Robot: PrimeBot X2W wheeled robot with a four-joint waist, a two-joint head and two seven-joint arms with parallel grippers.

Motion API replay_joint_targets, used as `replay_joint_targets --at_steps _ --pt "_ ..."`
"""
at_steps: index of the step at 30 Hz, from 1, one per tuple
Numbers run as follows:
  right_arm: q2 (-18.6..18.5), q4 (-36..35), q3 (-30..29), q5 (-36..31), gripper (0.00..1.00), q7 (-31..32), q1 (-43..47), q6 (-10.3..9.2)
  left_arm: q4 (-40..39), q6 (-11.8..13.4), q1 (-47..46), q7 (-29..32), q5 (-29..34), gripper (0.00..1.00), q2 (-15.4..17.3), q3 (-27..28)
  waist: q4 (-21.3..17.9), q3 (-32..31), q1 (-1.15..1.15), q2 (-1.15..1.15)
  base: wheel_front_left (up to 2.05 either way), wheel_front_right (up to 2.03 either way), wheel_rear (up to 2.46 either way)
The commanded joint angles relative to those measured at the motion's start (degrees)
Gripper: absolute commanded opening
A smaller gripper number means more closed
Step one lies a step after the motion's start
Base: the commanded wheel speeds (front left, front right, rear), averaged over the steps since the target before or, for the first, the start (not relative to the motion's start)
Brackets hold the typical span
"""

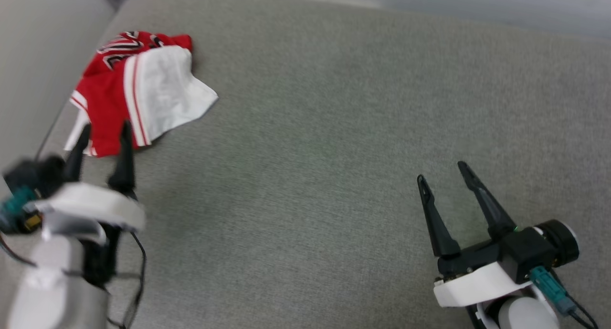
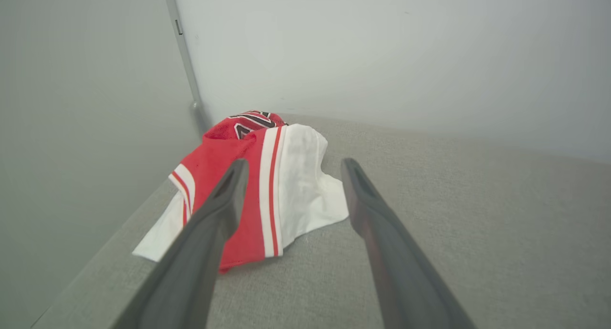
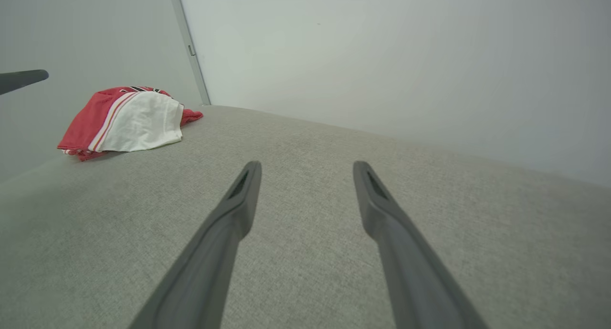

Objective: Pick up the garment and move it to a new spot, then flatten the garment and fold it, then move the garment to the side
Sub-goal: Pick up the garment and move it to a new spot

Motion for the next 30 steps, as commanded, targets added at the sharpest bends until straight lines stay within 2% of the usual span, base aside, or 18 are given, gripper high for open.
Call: replay_joint_targets --at_steps 1,3,7,11,12,19,24,25,26,27,30 --pt "-0.27 -0.74 -0.47 -0.67 1.0 -0.14 -1.11 -0.02 1.6 -0.09 -3.69 2.52 -1.58 1.0 2.42 -0.53 -3.3 5.68 -0.01 0.0 0.0 0.0 0.0" --pt "-0.3 -1.57 -0.9 -1.02 1.0 -0.14 -1.88 -0.02 4.07 -0.09 -8.77 5.93 -2.64 1.0 7.45 -1.54 -4.31 7.94 -0.01 0.0 0.0 0.0 0.0" --pt "-0.28 -2.73 -1.4 -1.78 1.0 -0.14 -2.68 -0.02 8.55 -0.11 -15.74 13.32 -6.16 1.0 15.54 -6.61 -6.22 11.66 -0.01 0.0 0.0 0.0 0.0" --pt "-0.38 -3.59 -1.59 -2.43 1.0 -0.14 -3.7 -0.02 12.15 -0.11 -21.67 23.03 -13.19 1.0 22.27 -11.0 -7.65 14.59 -0.01 0.0 0.0 0.0 0.0" --pt "-0.38 -3.59 -1.59 -2.43 1.0 -0.14 -3.7 -0.02 12.15 -0.11 -21.67 23.03 -13.19 1.0 22.27 -11.0 -7.65 14.59 -0.01 0.0 0.0 0.0 0.0" --pt "-0.34 -4.29 -1.89 -2.33 1.0 -0.12 -4.43 -0.03 15.02 -0.11 -26.85 38.38 -25.1 1.0 30.21 -16.16 -9.57 18.25 -0.01 0.0 0.0 0.0 0.0" --pt "-0.32 -4.02 -1.79 -2.68 1.0 -0.07 -4.88 -0.04 15.32 -0.13 -28.11 46.96 -32.33 1.0 32.46 -19.3 -10.05 19.87 -0.01 0.0 0.0 0.0 0.0" --pt "-0.33 -3.91 -1.82 -2.79 1.0 -0.06 -5.05 -0.04 15.29 -0.13 -28.11 48.11 -33.34 0.93 32.81 -20.02 -10.04 20.04 -0.01 0.0 0.0 0.0 0.0" --pt "-0.32 -3.74 -1.8 -2.87 1.0 -0.05 -5.18 -0.04 15.25 -0.13 -27.98 49.21 -34.22 0.39 33.08 -20.77 -10.04 20.15 -0.01 0.0 0.0 0.0 0.0" --pt "-0.3 -3.52 -1.71 -2.89 1.0 -0.05 -5.32 -0.04 15.09 -0.13 -27.81 49.85 -35.08 0.0 33.14 -21.4 -10.05 20.18 -0.01 0.0 0.0 0.0 0.0" --pt "-0.23 -2.97 -1.14 -2.92 1.0 -0.05 -5.59 -0.04 14.63 -0.14 -27.3 49.09 -37.39 0.0 33.28 -22.48 -10.18 19.67 -0.01 0.0 0.0 0.0 0.0"
